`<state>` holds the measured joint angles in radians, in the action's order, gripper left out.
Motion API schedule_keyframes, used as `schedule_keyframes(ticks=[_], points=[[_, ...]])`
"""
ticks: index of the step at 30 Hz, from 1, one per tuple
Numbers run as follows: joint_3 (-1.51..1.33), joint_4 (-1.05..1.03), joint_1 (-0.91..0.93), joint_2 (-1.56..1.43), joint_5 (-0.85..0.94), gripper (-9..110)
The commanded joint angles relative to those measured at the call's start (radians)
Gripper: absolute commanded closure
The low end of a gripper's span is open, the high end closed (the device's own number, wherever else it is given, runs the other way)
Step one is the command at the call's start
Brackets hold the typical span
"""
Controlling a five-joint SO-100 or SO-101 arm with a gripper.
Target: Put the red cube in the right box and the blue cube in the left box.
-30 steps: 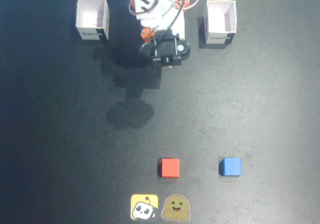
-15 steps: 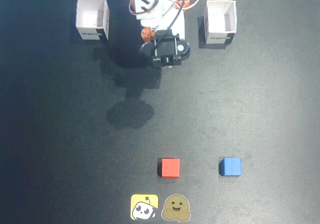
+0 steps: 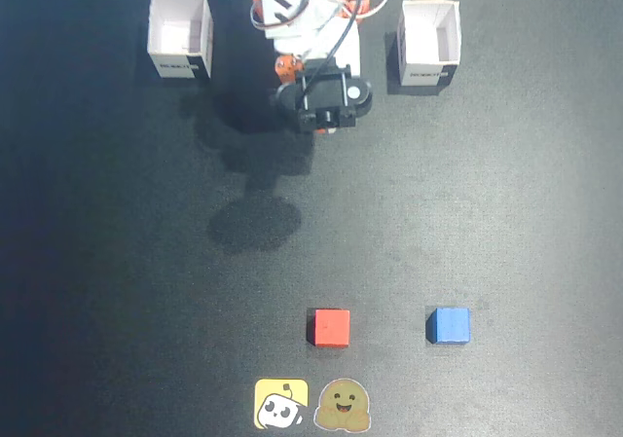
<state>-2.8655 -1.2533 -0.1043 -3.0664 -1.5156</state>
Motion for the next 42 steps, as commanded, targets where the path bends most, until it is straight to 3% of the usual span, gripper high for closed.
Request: schedule_keyframes(ticks=[1,20,42], points=[[0.101,0.043,0.0,0.091,0.023,101],[0.56,0.253,0.035,0.819,0.066,100],[0.908,0.334,-0.035,1.247,0.017,83]])
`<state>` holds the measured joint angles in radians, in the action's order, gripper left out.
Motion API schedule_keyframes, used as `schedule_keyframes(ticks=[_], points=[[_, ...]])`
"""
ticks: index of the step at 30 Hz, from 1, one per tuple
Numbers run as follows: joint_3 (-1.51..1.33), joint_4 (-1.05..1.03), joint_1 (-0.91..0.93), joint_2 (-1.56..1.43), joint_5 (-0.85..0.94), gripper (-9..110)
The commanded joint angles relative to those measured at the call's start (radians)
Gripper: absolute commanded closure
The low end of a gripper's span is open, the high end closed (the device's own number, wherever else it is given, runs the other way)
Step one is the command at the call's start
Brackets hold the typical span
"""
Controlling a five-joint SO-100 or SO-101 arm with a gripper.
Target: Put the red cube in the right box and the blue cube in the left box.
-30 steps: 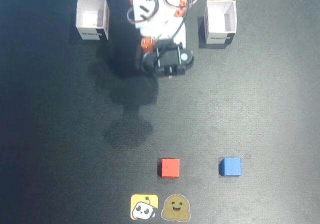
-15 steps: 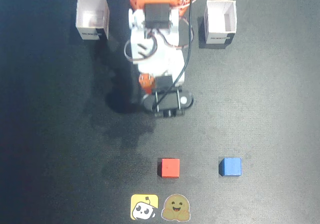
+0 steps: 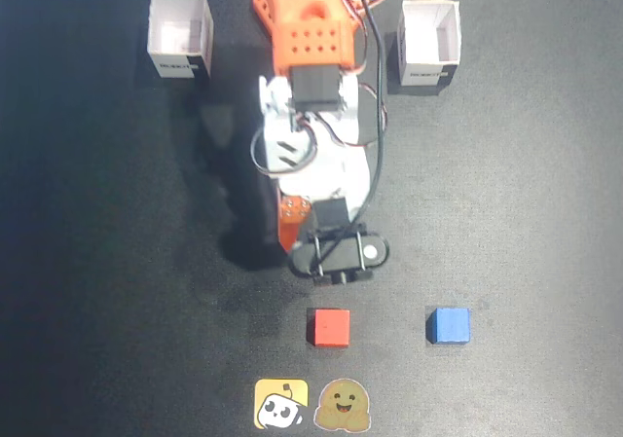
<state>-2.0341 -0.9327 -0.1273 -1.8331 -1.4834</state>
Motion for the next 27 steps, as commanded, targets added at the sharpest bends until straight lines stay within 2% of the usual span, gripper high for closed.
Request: schedule_keyframes(ticks=[1,13,27], points=[[0.103,0.002,-0.015,0.04,-0.025,83],[0.367,-0.161,-0.02,0.242,-0.046,83],[0.491,-0.181,-0.028,0.37,-0.075,83]])
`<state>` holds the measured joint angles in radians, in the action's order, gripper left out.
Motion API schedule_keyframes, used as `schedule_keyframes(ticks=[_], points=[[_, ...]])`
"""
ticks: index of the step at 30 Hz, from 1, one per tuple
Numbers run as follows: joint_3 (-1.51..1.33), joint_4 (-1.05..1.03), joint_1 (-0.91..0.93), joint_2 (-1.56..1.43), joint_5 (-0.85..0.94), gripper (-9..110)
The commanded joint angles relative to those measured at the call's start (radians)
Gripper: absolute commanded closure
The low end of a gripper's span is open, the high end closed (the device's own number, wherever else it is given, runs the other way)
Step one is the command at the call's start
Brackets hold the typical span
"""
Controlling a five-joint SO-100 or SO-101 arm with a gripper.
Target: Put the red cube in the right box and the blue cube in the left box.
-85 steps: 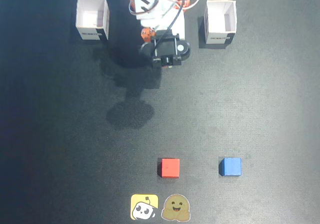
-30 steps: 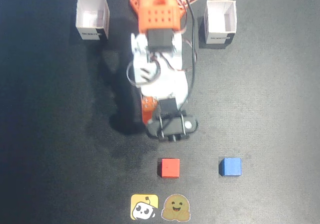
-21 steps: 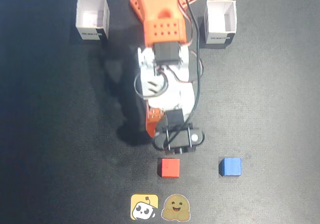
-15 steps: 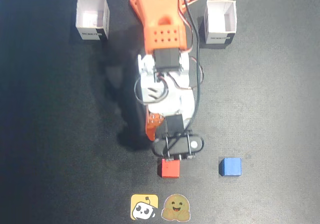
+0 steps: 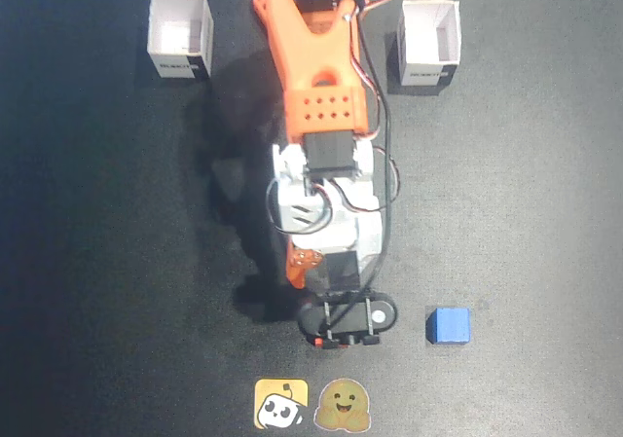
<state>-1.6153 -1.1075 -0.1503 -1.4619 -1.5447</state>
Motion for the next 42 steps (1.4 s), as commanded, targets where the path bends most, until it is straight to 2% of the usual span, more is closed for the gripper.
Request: schedule_keyframes(ticks=[1,22,29,42], points=[[0.074,-0.002,-0.006,-0.002,-0.015,83],[0.388,-0.031,-0.006,0.282,-0.025,83],[0.479,-0.048,-0.012,0.347,-0.029,78],[0.571,-0.08,-0.026,0.434,-0.078,78]])
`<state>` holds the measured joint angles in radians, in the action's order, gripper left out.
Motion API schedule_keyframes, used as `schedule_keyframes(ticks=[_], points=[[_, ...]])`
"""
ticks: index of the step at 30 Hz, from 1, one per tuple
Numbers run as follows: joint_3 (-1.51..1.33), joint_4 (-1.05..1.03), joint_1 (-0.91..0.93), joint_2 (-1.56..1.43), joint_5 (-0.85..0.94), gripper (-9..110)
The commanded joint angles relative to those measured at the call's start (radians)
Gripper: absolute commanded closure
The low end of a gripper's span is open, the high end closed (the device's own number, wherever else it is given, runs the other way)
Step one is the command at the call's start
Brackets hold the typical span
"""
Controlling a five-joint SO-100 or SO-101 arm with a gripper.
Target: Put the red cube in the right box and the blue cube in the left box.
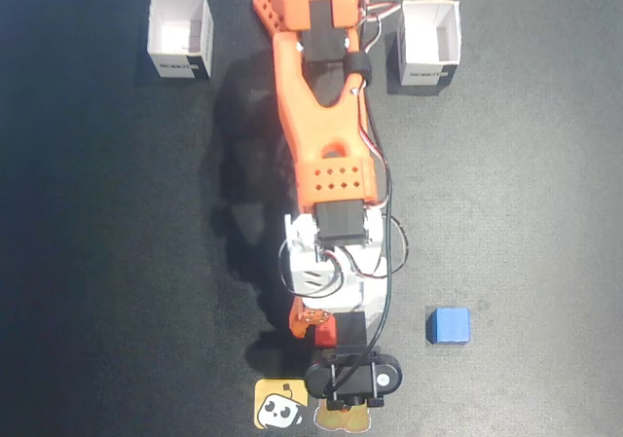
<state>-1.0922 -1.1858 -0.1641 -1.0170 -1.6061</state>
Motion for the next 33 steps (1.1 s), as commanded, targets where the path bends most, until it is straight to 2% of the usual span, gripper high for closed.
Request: schedule_keyframes(ticks=[1,21,33], points=[[0.048,-0.002,-0.015,-0.011,-0.023,78],[0.052,0.066,-0.014,0.092,-0.049,79],[0.061,0.071,-0.002,0.126,-0.032,90]])
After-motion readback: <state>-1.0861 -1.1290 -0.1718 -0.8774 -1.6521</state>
